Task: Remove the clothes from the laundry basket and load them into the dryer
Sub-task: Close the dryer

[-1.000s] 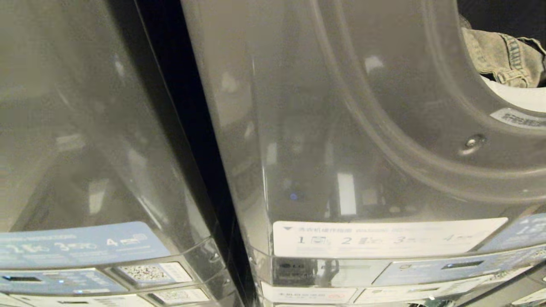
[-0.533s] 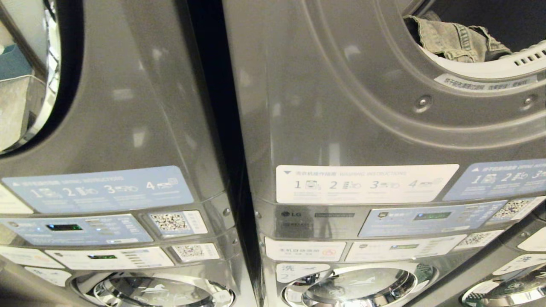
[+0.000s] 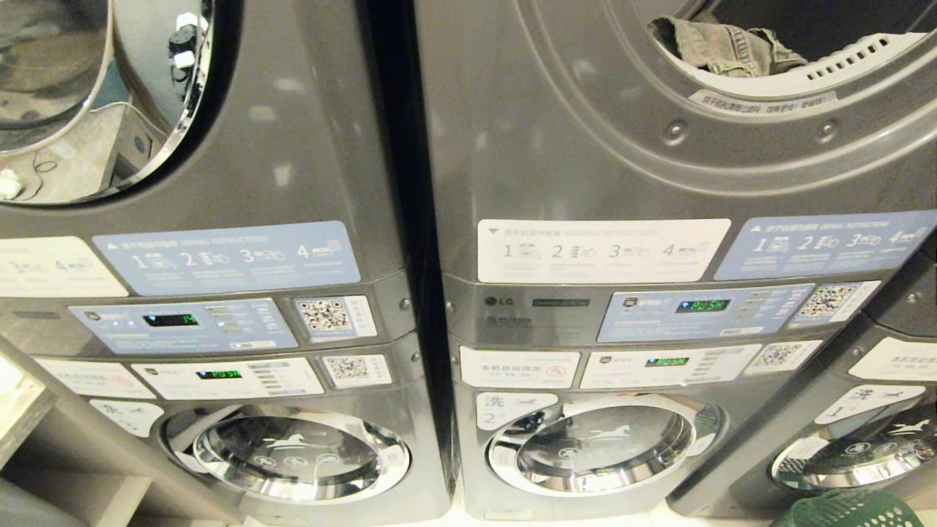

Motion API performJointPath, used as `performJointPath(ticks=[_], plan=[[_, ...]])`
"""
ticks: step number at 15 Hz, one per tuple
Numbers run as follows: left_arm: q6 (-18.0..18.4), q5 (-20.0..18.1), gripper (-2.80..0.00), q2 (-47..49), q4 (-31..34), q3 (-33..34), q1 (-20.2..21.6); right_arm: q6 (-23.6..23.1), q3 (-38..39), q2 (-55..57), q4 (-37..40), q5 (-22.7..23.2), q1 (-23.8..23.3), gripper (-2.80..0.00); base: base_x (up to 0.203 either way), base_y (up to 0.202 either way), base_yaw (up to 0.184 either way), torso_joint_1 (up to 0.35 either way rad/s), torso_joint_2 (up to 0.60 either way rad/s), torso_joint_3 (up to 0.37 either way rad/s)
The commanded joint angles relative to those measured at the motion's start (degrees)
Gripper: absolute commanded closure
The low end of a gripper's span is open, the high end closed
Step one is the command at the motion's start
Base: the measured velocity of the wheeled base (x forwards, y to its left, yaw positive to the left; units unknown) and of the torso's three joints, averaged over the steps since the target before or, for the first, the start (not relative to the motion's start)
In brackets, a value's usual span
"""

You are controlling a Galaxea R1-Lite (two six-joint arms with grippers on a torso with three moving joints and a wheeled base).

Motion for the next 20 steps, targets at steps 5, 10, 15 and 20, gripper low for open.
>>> performJointPath(ticks=[5, 10, 15, 20], plan=[[0.0, 0.0, 0.0, 0.0, 0.0, 0.0, 0.0, 1.0, 0.0, 0.1, -0.1, -0.2, 0.0, 0.0, -0.053, 0.0, 0.0, 0.007, 0.0, -0.001], [0.0, 0.0, 0.0, 0.0, 0.0, 0.0, 0.0, 1.9, 0.0, 0.1, -0.1, -0.2, 0.0, 0.0, 0.0, 0.0, 0.0, 0.0, 0.0, 0.0], [0.0, 0.0, 0.0, 0.0, 0.0, 0.0, 0.0, 2.0, 0.0, 0.1, -0.2, -0.2, 0.0, 0.0, 0.0, 0.0, 0.0, 0.002, 0.0, 0.077], [0.0, 0.0, 0.0, 0.0, 0.0, 0.0, 0.0, 2.0, 0.0, 0.1, -0.1, -0.3, 0.0, 0.0, 0.0, 0.0, 0.0, -0.001, 0.0, 0.195]])
